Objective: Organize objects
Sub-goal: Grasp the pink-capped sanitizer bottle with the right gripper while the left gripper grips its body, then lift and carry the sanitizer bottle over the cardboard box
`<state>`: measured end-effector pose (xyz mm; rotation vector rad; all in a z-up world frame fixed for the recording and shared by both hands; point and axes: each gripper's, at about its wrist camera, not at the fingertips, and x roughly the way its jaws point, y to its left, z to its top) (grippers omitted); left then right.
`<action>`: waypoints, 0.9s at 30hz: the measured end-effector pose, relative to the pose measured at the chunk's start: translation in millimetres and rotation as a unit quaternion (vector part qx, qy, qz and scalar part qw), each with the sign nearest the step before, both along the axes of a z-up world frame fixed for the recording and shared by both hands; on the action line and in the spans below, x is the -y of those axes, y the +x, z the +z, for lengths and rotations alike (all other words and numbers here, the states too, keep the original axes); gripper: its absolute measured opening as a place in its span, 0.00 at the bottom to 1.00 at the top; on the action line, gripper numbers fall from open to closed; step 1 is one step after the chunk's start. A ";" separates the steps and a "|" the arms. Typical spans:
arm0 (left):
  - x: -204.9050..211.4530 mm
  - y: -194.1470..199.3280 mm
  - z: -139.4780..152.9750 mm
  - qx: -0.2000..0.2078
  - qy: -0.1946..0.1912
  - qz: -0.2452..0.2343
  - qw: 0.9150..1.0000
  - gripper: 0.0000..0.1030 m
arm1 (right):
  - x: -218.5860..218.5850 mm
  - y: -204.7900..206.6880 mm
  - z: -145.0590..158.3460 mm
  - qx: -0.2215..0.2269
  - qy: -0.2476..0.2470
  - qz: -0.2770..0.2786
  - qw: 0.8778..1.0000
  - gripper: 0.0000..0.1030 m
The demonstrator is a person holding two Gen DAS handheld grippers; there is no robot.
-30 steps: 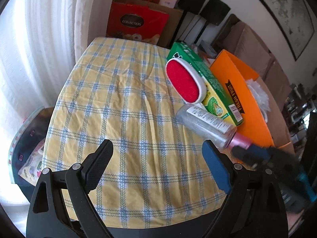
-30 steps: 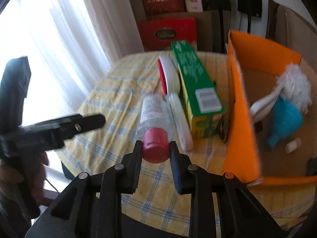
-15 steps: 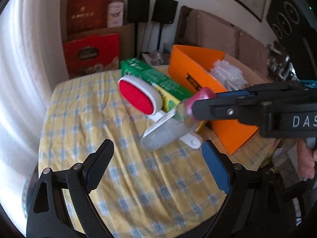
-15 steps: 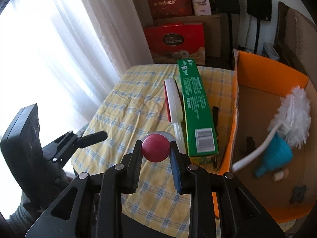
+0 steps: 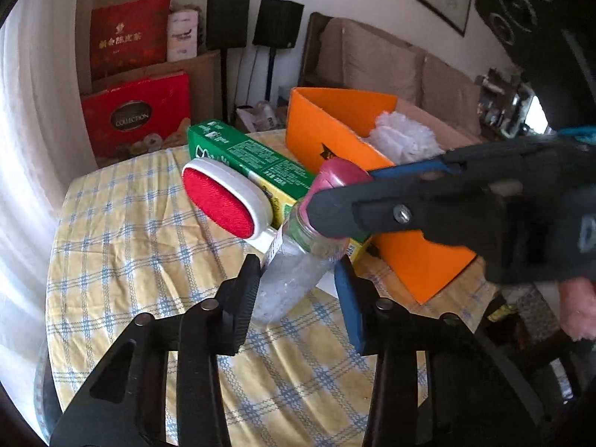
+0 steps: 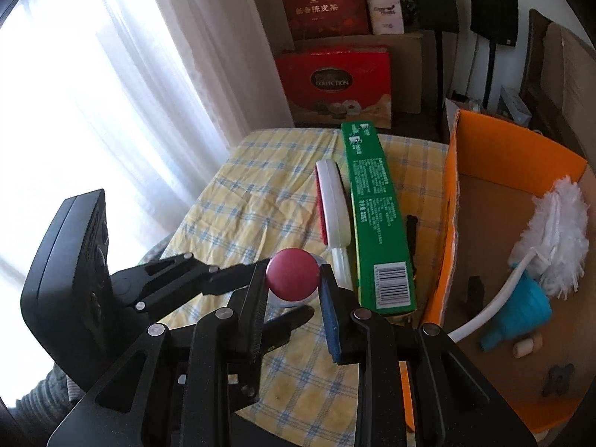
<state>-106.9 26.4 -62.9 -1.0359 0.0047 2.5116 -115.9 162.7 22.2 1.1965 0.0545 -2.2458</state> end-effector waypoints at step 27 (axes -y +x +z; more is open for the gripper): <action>-79.0 17.5 96.0 -0.063 0.034 -0.094 0.993 0.27 | -92.8 22.6 96.9 -0.068 -0.044 -0.040 0.996 0.26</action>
